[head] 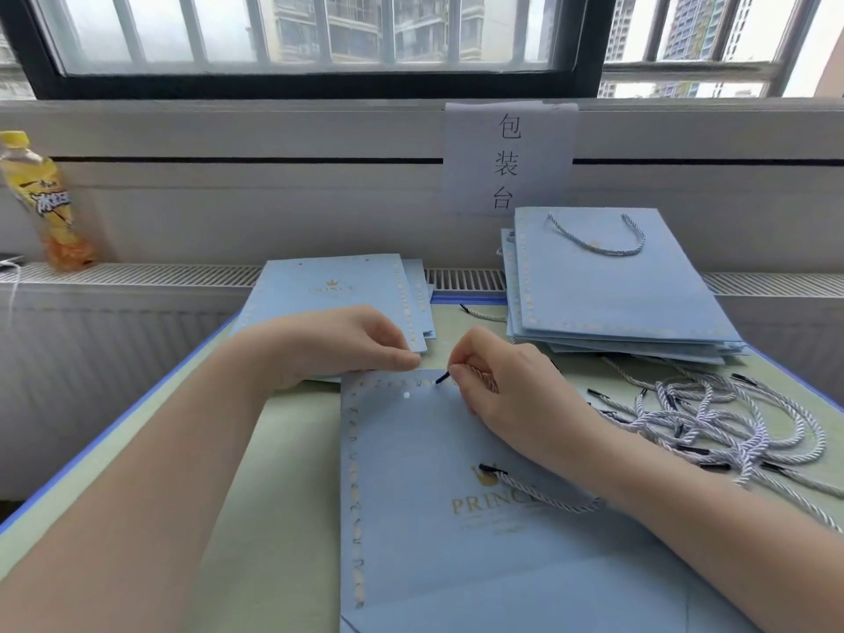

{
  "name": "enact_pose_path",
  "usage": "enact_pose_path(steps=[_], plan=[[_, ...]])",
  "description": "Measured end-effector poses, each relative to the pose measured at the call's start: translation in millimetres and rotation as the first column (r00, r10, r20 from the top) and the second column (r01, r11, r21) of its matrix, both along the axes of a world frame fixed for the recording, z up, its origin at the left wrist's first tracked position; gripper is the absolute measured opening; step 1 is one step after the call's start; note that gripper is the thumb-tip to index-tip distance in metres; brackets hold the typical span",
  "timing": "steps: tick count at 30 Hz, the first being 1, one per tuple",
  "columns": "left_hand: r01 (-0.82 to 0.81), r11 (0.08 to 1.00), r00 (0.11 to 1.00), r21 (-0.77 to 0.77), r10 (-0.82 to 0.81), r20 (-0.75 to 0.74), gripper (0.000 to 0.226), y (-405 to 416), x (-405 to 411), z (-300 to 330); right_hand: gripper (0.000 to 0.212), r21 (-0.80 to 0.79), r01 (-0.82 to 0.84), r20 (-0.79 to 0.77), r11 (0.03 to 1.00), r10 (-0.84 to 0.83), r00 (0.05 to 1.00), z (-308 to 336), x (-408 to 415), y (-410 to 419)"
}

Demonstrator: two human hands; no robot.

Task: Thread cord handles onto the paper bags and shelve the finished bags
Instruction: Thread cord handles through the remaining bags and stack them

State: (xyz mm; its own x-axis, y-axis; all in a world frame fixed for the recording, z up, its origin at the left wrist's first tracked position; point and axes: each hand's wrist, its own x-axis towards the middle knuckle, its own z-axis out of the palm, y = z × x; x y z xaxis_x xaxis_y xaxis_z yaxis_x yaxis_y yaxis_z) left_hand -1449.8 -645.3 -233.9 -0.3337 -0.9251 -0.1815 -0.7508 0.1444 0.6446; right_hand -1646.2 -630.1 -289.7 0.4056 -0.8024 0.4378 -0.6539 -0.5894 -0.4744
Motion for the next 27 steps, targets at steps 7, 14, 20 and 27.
enact_pose_path(steps=[7, 14, 20, 27], plan=[[-0.061, 0.998, 0.981, -0.001, 0.059, -0.187, 0.014, -2.1, -8.5, -3.3, 0.008, -0.102, 0.030, -0.008, 0.994, -0.031, 1.000, 6.4, -0.5, 3.7], [-0.117, 0.993, 0.919, -0.018, 0.101, -0.382, 0.013, -1.2, -19.4, -4.1, 0.012, -0.334, 0.024, 0.012, 0.942, -0.021, 1.000, 16.0, -1.3, 4.1], [-0.104, 0.993, 0.884, 0.063, 0.121, -0.451, 0.015, -1.5, -21.2, -5.8, 0.013, -0.316, -0.024, 0.034, 0.949, 0.036, 0.999, 16.6, -2.5, 1.5], [-0.106, 0.991, 0.871, 0.082, 0.132, -0.473, 0.015, -1.7, -22.6, -6.6, 0.007, -0.120, -0.045, 0.158, 0.992, 0.064, 0.985, 14.4, -1.6, -3.8]])
